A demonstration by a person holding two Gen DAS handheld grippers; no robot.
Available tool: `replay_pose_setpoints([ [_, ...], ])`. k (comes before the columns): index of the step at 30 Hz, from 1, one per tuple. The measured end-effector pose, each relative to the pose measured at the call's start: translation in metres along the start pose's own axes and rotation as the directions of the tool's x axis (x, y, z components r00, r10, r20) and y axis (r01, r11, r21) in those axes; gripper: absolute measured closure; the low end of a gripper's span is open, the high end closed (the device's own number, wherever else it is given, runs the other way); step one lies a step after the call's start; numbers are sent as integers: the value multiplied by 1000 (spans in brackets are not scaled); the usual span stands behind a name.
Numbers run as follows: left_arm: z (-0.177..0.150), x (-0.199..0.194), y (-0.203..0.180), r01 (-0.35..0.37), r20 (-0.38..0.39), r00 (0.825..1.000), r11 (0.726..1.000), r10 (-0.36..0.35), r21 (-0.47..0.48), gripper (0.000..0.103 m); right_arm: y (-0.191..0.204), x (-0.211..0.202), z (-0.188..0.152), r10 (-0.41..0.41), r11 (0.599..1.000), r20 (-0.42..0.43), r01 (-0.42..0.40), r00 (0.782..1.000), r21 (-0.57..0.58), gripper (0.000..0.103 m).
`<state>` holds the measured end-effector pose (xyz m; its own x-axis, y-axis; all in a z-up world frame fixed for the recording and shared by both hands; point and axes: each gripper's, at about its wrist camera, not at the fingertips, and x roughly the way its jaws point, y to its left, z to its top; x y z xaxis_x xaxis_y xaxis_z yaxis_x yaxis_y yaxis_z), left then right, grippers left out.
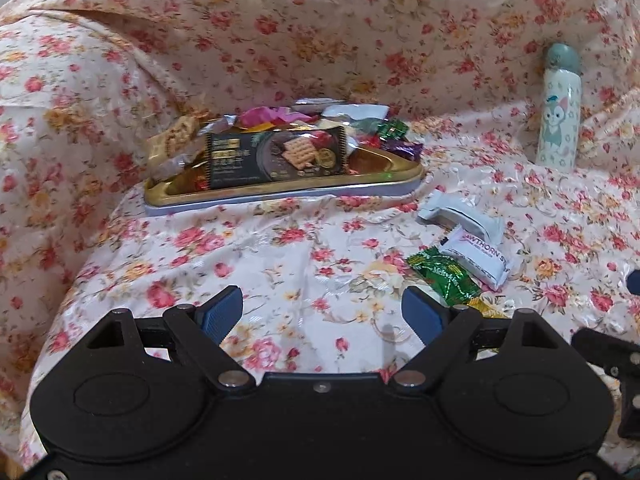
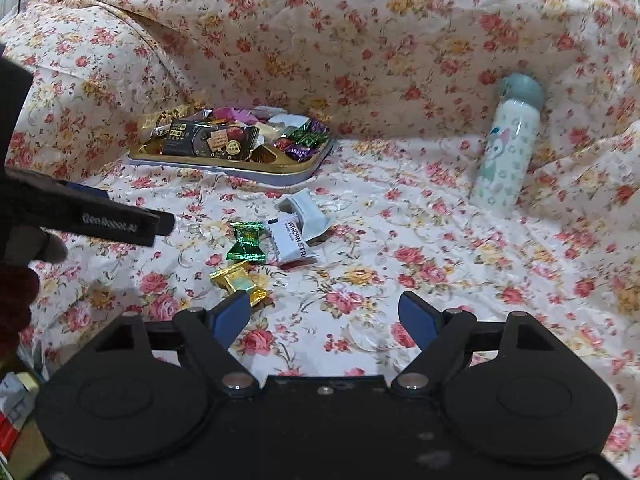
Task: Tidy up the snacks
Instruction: 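Move both open tools back toward the remaining candies on the sofa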
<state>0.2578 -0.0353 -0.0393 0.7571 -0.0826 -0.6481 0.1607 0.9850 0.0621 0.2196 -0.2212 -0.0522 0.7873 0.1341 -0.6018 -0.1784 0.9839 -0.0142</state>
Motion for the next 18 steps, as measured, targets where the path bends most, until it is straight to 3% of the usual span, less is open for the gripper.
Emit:
replay_pose_setpoints([
  [9,3,30,-4,-13,36,999,999,12,33,15,-10,30,16,-26,999,17,25,1000,46,16],
  [18,4,61,7,-2,9,1000,1000,2,-21,14,0,54,38,-44,999,52,46,998,-28,17],
])
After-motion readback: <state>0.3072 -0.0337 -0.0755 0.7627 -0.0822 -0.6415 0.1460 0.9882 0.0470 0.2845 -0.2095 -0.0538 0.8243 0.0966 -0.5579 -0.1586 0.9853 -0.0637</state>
